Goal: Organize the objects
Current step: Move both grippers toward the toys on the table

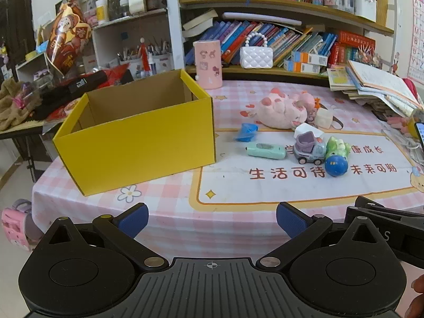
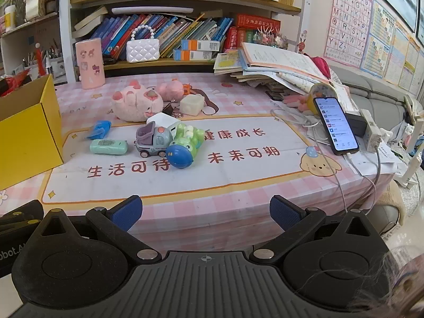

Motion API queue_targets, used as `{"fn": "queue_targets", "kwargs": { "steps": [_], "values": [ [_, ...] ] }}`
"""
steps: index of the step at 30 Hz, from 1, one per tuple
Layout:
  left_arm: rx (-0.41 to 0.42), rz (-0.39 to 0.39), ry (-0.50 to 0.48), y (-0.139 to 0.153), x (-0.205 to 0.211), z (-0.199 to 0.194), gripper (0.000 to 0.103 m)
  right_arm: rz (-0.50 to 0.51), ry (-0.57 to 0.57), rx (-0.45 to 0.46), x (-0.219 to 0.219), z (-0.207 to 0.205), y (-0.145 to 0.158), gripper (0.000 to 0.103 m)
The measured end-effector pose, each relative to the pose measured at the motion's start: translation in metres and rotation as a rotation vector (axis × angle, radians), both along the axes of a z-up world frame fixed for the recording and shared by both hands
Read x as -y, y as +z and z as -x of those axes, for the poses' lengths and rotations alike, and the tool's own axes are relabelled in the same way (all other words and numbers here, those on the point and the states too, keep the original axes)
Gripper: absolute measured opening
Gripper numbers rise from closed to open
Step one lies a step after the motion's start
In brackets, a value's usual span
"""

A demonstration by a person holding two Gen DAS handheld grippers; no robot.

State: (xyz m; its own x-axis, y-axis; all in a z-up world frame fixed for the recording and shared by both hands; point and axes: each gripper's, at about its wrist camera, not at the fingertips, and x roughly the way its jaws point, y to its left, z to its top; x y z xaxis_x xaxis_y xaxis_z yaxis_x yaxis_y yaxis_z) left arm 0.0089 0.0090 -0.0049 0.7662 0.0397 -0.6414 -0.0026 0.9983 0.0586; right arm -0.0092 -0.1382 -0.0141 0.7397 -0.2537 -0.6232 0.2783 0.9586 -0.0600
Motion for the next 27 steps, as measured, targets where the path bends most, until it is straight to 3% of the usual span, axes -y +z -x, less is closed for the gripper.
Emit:
{"fn": "queue_targets", "kwargs": {
  "steps": [11, 15, 21, 24, 27],
  "values": [
    [-0.007, 0.007, 0.004, -0.002, 0.007, -0.015, 0.103, -0.015, 0.008, -0.024, 0.01, -0.02, -0.003, 0.103],
    [-0.006, 0.068, -0.011, -0.001, 0.006, -0.025, 0.103, -0.03, 0.027, -0.02, 0.018, -0.033, -0.002, 0.103],
    [-0.009, 0.121, 0.043, -0.002, 0.007, -0.046, 0.103, -0.023, 0.108, -0.004, 0.021, -0.059, 0.0, 0.103],
    [-0.03, 0.159, 0.069, -0.006, 0.009, -0.06, 0.103, -0.038, 0.154, -0.003, 0.028, -0.077, 0.0, 0.1],
    [-0.048, 0.154, 0.113, -0.008, 0.015, -0.074, 0.103, -0.054, 0.196, -0.018, 0.038, -0.1, -0.001, 0.089]
  ]
}}
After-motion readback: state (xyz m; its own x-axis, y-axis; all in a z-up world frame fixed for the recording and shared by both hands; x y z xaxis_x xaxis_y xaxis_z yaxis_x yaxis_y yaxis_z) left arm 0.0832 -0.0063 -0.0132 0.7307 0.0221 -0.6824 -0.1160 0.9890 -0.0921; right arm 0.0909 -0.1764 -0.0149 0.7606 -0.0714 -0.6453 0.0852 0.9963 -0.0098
